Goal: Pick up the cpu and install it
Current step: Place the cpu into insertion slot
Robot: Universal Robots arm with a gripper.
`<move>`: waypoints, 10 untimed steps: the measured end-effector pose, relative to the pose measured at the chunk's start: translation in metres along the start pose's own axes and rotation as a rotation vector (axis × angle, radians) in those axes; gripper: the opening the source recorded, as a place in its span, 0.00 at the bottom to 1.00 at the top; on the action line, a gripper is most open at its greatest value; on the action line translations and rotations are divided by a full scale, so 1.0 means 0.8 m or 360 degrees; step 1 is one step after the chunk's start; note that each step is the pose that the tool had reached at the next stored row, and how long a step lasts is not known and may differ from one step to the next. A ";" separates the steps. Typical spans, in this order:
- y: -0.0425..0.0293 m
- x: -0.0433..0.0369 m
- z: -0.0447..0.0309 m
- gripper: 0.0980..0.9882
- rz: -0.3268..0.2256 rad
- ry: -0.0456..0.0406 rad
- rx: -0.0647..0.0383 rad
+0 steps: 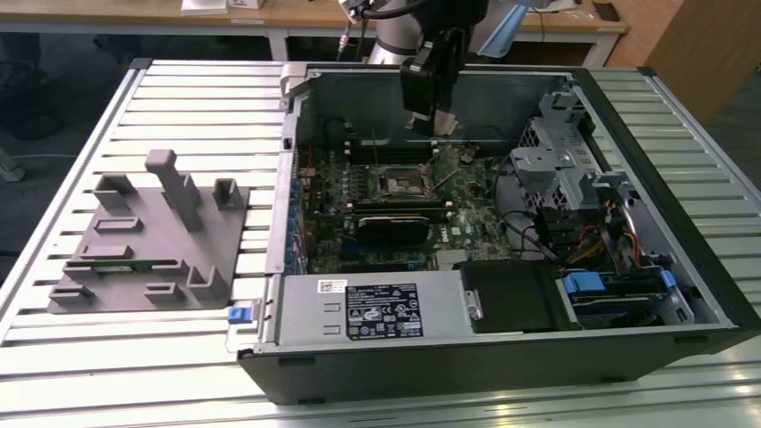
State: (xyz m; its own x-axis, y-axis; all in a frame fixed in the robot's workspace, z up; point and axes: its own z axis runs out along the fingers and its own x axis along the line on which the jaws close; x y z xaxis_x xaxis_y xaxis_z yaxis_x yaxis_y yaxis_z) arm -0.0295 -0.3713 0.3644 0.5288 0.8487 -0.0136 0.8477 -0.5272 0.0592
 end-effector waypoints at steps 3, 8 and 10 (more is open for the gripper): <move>0.0000 0.000 0.0006 0.49 -0.0085 0.0006 0.0000; -0.0002 0.000 0.0035 0.49 -0.0230 0.0014 -0.0002; -0.0003 0.000 0.0046 0.49 -0.0287 0.0018 -0.0003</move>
State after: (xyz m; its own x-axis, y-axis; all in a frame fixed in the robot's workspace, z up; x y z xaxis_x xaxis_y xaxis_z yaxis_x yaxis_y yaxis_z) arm -0.0295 -0.3714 0.3606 0.3675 0.9299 -0.0132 0.9287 -0.3661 0.0587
